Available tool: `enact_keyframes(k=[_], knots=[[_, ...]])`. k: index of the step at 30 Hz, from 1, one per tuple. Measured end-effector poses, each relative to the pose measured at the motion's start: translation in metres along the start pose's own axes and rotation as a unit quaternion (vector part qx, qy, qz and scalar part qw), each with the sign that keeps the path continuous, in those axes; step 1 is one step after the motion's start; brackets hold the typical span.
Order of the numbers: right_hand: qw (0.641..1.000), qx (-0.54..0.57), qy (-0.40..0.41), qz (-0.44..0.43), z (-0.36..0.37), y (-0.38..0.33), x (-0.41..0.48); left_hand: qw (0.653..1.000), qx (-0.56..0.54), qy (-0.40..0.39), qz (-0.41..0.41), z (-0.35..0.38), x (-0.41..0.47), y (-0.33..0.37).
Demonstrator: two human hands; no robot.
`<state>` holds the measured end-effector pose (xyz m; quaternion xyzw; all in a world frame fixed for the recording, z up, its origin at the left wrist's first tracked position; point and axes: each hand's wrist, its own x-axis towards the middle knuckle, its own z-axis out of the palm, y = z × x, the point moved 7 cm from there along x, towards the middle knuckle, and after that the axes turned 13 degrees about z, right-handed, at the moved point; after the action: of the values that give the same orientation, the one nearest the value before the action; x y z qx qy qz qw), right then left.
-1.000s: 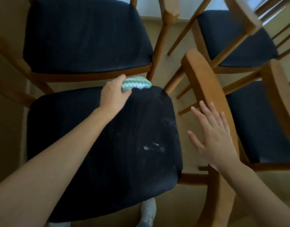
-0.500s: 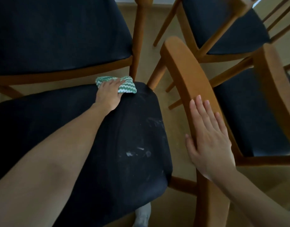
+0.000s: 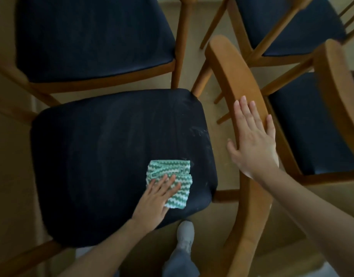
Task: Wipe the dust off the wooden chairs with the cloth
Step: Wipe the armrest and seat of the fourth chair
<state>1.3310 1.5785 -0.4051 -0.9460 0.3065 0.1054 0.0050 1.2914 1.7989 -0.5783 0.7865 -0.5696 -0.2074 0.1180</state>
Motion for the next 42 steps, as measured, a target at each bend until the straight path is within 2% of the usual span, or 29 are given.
enact_keyframes(k=[5, 9, 14, 16, 19, 22, 24, 25, 27, 29, 30, 32, 34, 36, 39, 40, 42], knots=[[1.0, 0.008, 0.003, 0.0, -0.003, -0.001, 0.0, 0.997, 0.027, -0.068, 0.006, 0.01, -0.022, 0.015], [1.0, 0.013, 0.002, -0.002, -0.004, -0.002, -0.002, 0.996, 0.031, -0.075, 0.032, 0.018, -0.039, 0.027], [1.0, 0.009, 0.006, -0.001, -0.004, -0.001, -0.003, 0.982, 0.03, -0.166, 0.086, 0.017, -0.061, 0.04], [1.0, 0.008, 0.002, -0.001, -0.004, -0.001, -0.003, 0.973, -0.01, -0.208, 0.1, 0.017, -0.071, 0.045], [1.0, 0.006, 0.0, 0.004, -0.004, 0.0, -0.003, 0.968, -0.108, -0.215, 0.067, 0.011, -0.076, 0.047], [1.0, 0.004, 0.0, -0.001, -0.005, -0.002, -0.004, 0.944, -0.3, -0.132, -0.037, -0.014, -0.064, 0.035], [1.0, 0.0, -0.001, -0.002, -0.005, -0.002, -0.004, 0.891, -0.432, -0.06, -0.128, -0.04, -0.049, 0.012], [1.0, -0.002, 0.0, -0.002, -0.005, -0.002, -0.003, 0.866, -0.477, -0.011, -0.148, -0.056, -0.037, -0.002], [1.0, -0.006, 0.0, 0.0, -0.004, -0.001, -0.003, 0.842, -0.507, 0.098, -0.155, -0.097, -0.01, -0.039], [1.0, -0.01, -0.004, 0.004, -0.003, 0.0, -0.002, 0.833, -0.499, 0.18, -0.156, -0.139, 0.019, -0.082], [1.0, -0.011, -0.006, 0.005, -0.002, -0.001, -0.001, 0.846, -0.465, 0.209, -0.157, -0.156, 0.032, -0.106], [1.0, -0.007, -0.004, 0.003, -0.002, -0.001, 0.001, 0.892, -0.346, 0.239, -0.166, -0.185, 0.059, -0.152], [1.0, 0.002, 0.002, -0.002, 0.0, -0.001, 0.001, 0.916, -0.254, 0.262, -0.165, -0.198, 0.077, -0.188], [1.0, 0.012, 0.015, -0.004, 0.001, 0.001, 0.0, 0.929, -0.219, 0.255, -0.155, -0.187, 0.094, -0.212], [1.0, 0.023, 0.021, -0.003, 0.004, 0.003, 0.001, 0.965, -0.108, 0.135, -0.199, -0.142, 0.108, -0.226], [1.0, 0.021, 0.022, -0.004, 0.005, 0.004, 0.002, 0.968, -0.071, 0.121, -0.208, -0.13, 0.11, -0.225], [0.999, 0.018, 0.03, -0.008, 0.006, 0.004, 0.003, 0.963, -0.051, 0.148, -0.221, -0.122, 0.109, -0.217]])
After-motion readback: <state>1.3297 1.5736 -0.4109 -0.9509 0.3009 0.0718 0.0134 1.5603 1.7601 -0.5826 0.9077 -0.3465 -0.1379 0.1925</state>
